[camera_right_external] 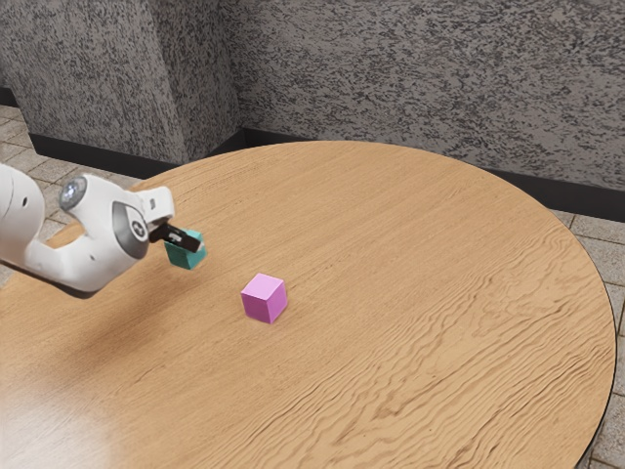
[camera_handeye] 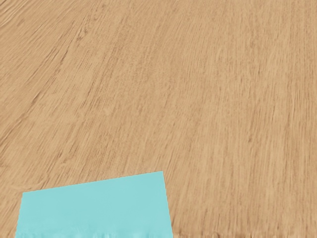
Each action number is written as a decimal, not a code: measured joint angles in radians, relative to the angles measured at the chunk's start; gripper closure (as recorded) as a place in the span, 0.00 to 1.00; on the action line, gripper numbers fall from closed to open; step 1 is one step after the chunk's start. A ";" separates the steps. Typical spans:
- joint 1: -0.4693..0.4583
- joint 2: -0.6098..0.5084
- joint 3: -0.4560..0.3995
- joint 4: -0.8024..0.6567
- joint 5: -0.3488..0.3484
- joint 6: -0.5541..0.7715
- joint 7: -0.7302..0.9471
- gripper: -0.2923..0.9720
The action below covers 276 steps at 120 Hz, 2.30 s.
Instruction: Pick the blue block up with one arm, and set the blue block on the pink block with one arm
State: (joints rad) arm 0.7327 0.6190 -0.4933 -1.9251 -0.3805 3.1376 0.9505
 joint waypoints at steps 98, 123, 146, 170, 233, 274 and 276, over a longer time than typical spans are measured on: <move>0.027 0.063 0.008 0.039 -0.014 -0.017 0.002 0.32; 0.023 0.067 0.010 0.048 -0.022 -0.018 0.003 0.38; 0.020 0.065 0.013 0.046 -0.051 -0.015 0.002 0.45; 0.026 0.004 0.015 -0.001 -0.065 -0.013 0.002 0.49; -0.257 -0.492 0.048 -0.380 -0.429 -0.082 0.007 0.51; -0.334 -0.468 0.047 -0.354 -0.498 -0.061 0.011 0.50; -0.338 -0.465 0.048 -0.353 -0.501 -0.060 0.012 0.50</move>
State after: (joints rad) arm 0.3945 0.1541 -0.4458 -2.2778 -0.8812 3.0777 0.9621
